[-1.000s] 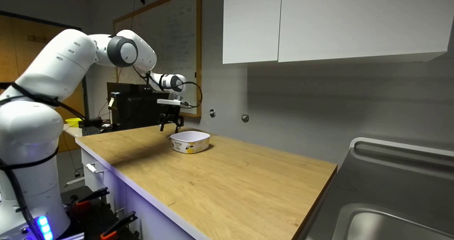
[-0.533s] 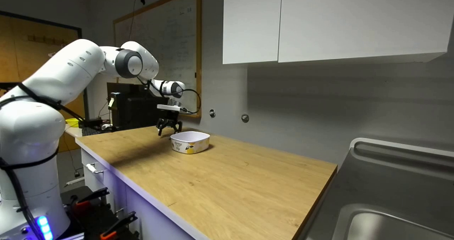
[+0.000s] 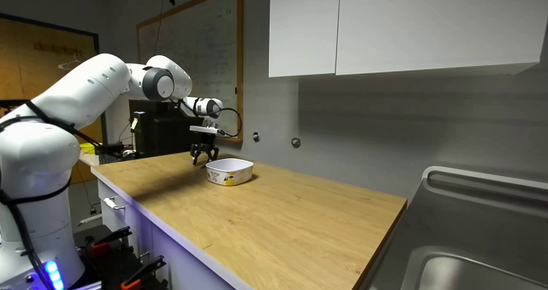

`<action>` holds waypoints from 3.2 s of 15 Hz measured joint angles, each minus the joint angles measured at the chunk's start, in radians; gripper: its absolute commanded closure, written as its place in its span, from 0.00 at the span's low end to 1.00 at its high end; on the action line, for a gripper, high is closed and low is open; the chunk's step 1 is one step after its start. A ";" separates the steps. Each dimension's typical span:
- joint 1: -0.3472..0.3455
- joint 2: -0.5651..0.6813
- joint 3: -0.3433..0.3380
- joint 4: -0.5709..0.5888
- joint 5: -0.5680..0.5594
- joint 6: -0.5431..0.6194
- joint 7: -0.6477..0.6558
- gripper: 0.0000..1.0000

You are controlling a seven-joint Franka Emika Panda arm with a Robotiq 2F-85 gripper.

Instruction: Put the marker in the bowl

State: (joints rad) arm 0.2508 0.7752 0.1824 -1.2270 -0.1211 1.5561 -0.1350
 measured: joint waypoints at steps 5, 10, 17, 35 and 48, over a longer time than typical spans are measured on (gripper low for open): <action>0.002 0.017 -0.007 0.038 -0.002 -0.022 0.000 0.97; 0.016 0.018 -0.010 0.050 -0.001 -0.021 0.004 0.93; 0.040 -0.106 -0.007 -0.011 0.005 0.067 0.059 0.93; -0.209 -0.786 -0.132 -0.786 0.112 0.323 0.124 0.93; -0.227 -0.769 -0.153 -0.886 0.110 0.343 0.140 0.93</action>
State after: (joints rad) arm 0.0242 0.0066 0.0298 -2.1129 -0.0107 1.8993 0.0046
